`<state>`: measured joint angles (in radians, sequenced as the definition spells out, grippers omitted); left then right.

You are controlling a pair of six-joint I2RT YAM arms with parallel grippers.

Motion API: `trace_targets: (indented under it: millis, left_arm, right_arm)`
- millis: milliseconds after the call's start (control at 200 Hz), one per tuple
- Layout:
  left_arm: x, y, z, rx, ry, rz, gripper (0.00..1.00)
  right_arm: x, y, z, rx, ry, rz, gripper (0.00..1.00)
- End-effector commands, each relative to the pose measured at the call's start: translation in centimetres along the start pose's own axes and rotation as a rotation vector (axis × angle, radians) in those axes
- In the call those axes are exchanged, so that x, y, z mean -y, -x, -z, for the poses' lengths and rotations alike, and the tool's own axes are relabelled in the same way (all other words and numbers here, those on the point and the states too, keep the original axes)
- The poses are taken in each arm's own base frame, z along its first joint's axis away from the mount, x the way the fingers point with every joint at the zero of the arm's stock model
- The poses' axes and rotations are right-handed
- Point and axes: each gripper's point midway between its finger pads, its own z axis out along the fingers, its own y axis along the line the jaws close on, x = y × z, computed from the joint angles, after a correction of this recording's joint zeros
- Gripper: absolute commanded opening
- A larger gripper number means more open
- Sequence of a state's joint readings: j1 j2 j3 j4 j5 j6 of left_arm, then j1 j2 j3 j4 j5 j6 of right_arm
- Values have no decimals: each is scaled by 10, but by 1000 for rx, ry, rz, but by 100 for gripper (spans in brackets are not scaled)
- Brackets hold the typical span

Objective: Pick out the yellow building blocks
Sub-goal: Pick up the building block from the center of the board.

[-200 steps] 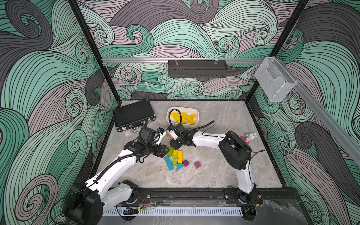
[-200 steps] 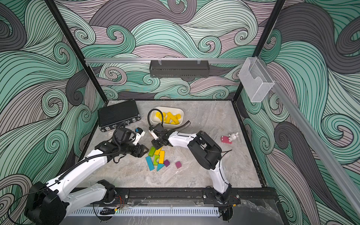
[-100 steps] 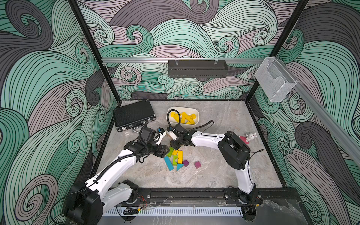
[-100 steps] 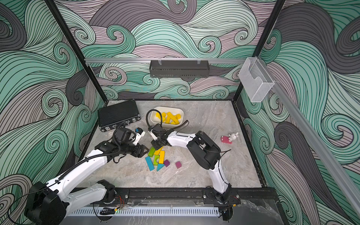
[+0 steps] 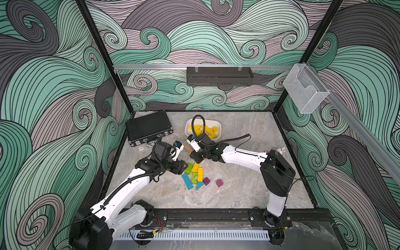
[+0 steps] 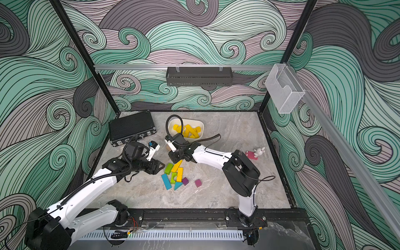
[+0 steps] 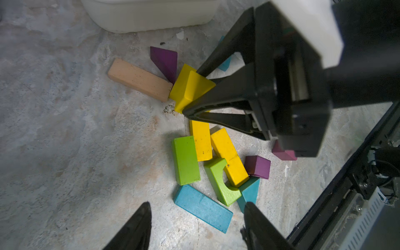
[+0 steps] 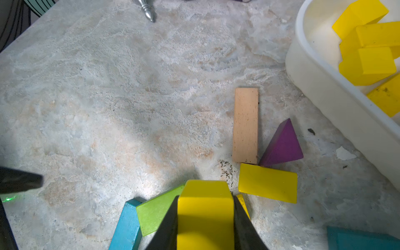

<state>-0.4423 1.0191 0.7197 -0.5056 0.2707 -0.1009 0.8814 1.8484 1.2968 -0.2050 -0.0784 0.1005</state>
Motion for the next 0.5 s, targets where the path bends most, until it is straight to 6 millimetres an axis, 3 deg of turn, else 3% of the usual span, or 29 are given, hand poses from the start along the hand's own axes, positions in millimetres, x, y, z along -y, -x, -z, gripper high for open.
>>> trace_targets:
  millis: [0, 185, 335, 495]
  left_arm:
    - [-2, 37, 16, 126, 43, -38, 67]
    - [-8, 64, 24, 195, 94, -72, 67]
    - [-11, 90, 23, 238, 127, -106, 67]
    - [-15, 120, 9, 251, 143, -135, 67]
  right_arm:
    - [6, 16, 23, 58, -5, 9, 24]
    - [26, 34, 50, 119, 8, -48, 22]
    - [58, 50, 67, 156, -30, -89, 22]
    - [96, 63, 70, 177, -70, -130, 22]
